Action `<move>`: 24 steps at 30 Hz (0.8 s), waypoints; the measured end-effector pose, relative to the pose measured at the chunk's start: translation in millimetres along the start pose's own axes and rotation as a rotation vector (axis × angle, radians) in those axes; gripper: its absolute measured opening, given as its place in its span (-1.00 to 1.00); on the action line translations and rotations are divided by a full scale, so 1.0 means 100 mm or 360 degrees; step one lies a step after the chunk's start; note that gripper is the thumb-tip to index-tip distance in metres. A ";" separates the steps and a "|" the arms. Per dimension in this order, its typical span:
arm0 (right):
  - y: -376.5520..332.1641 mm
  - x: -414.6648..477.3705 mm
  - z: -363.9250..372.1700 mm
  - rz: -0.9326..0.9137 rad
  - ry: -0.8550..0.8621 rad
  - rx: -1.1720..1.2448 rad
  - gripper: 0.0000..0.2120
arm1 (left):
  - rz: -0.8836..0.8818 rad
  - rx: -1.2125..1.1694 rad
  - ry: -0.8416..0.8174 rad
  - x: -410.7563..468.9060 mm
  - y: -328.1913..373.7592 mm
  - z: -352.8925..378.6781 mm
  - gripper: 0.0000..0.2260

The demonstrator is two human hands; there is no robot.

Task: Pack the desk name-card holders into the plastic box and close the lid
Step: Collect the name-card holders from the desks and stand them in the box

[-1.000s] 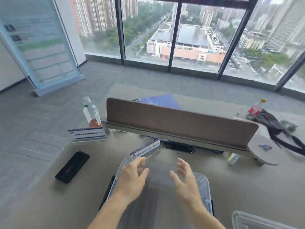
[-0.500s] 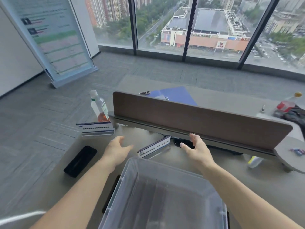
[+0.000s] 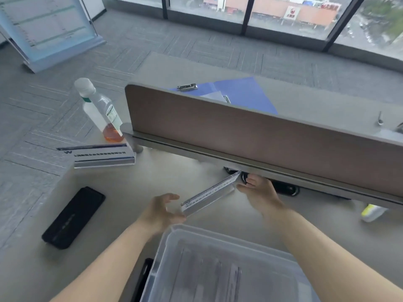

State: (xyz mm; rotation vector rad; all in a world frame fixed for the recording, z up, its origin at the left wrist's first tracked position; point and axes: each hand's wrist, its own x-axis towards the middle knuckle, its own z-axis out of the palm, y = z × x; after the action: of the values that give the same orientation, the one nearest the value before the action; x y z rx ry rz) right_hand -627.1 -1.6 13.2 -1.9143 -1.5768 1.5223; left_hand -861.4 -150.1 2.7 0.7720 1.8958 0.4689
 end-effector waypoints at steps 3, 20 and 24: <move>0.09 0.13 0.15 0.0070 -0.0008 -0.0001 -0.31 | 0.0175 -0.0028 0.0083 0.15 -0.10 0.04 -0.68; 0.10 -0.29 0.05 -0.0441 0.0130 -0.0326 -0.91 | 0.0597 -0.0219 0.0457 0.20 0.20 -0.14 -0.92; -0.21 -0.83 -0.32 -0.0629 0.0268 -0.0214 -0.95 | 0.0766 -0.0346 0.0415 -0.31 0.70 -0.37 -0.94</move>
State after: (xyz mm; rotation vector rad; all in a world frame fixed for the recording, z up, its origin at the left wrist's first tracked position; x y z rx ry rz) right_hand -603.7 -48.3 88.5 -1.6148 -1.8787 1.0909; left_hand -864.4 -120.0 82.6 1.0617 1.8446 1.1021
